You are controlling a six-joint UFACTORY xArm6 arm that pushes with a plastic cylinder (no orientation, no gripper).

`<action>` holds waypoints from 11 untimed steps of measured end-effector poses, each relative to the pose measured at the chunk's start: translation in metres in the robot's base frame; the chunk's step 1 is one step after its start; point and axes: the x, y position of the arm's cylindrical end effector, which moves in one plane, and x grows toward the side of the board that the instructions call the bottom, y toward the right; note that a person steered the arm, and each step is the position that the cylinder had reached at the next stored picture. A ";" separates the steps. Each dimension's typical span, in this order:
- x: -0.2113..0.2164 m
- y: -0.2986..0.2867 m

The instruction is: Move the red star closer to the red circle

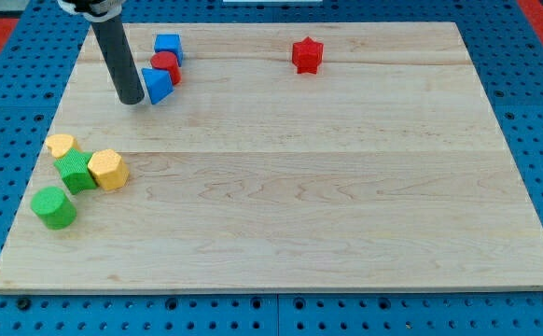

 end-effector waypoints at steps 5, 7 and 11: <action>-0.086 0.291; -0.088 0.181; -0.080 0.116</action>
